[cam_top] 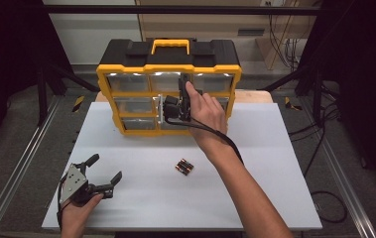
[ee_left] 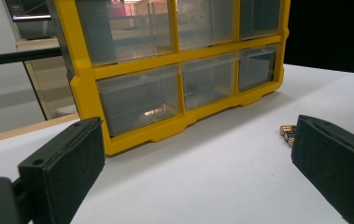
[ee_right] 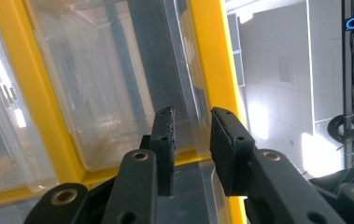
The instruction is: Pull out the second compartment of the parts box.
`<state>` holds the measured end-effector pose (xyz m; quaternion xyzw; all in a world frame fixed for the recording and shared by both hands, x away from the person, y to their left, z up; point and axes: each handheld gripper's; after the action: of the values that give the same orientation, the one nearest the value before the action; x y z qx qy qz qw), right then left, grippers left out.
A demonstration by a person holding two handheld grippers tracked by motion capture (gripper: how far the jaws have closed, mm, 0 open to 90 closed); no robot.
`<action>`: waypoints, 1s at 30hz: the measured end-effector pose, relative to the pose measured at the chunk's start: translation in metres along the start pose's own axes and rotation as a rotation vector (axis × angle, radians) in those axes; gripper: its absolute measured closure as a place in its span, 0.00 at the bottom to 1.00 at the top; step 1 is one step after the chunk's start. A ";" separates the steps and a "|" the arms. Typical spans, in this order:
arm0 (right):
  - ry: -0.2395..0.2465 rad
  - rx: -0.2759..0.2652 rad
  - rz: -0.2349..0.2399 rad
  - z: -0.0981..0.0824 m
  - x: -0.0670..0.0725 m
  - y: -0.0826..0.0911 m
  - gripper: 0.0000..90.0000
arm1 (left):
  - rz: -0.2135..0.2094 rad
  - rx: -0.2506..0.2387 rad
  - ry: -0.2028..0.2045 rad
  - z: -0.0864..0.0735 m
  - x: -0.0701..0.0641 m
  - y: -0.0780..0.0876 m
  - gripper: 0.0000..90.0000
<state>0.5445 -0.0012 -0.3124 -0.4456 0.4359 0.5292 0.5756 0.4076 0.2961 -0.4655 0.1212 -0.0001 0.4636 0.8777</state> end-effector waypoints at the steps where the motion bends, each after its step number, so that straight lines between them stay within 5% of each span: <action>1: 0.005 0.000 -0.004 0.000 0.000 0.000 0.80 | 0.000 0.000 0.000 0.000 0.000 0.000 0.03; 30: 0.054 0.011 -0.093 0.003 0.009 -0.003 0.89 | 0.016 0.004 0.007 0.000 0.001 0.003 0.04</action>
<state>0.5478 0.0039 -0.3202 -0.4763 0.4329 0.4873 0.5902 0.4058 0.2985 -0.4646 0.1211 0.0029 0.4712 0.8737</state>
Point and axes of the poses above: each handheld gripper's, and its own axes: y roughly backward along the jaws, z roughly out of its top, x roughly to its left, and after that the axes turned 7 degrees about x, right-handed
